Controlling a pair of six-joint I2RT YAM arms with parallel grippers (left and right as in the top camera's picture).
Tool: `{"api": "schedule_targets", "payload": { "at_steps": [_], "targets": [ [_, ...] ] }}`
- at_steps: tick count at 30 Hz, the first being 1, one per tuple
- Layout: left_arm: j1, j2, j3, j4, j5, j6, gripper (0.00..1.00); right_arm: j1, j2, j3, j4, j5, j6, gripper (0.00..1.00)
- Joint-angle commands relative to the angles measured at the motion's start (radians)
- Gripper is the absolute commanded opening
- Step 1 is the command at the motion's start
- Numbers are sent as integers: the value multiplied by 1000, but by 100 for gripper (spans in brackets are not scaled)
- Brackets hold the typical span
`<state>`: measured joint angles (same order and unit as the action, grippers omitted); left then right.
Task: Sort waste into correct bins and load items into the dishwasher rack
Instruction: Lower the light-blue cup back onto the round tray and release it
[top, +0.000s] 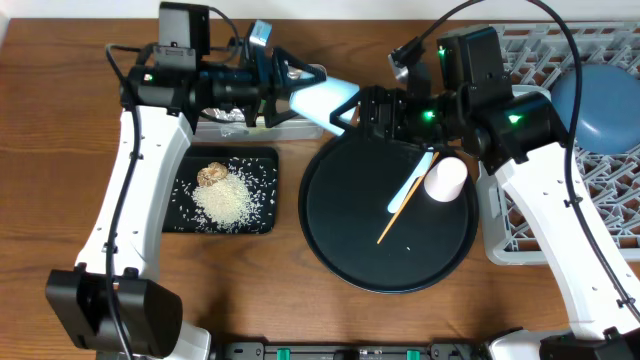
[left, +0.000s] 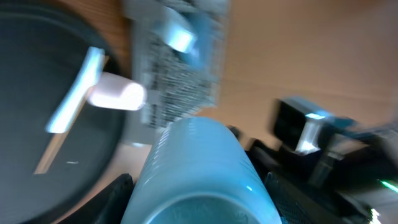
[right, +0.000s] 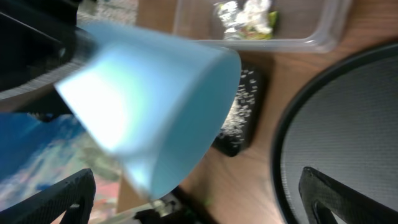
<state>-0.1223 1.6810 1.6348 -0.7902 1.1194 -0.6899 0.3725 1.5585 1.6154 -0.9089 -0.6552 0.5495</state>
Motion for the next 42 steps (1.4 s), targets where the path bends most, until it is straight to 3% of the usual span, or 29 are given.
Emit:
{"api": "schedule_targets", "payload": {
  "at_steps": [1,6,12,20,31,39,42],
  "targets": [
    [-29,-10,5,-55,-256,129,30,-20,-36,8,-23,67,-69,99],
    [-121,-9,5,-114,-424,198,30,-87,-116,8,-96,177,-77,99],
    [-293,2,5,-191,-743,196,30,-224,-198,8,-194,296,-77,99],
    [-479,82,-41,-158,-975,190,30,-391,-217,8,-332,307,-110,99],
    [-515,282,-100,-2,-993,180,30,-398,-217,8,-370,308,-148,99],
    [-547,326,-100,6,-993,180,31,-397,-216,8,-369,312,-163,99],
    [-563,319,-99,0,-992,181,53,-397,-210,8,-369,312,-163,99]
  ]
}}
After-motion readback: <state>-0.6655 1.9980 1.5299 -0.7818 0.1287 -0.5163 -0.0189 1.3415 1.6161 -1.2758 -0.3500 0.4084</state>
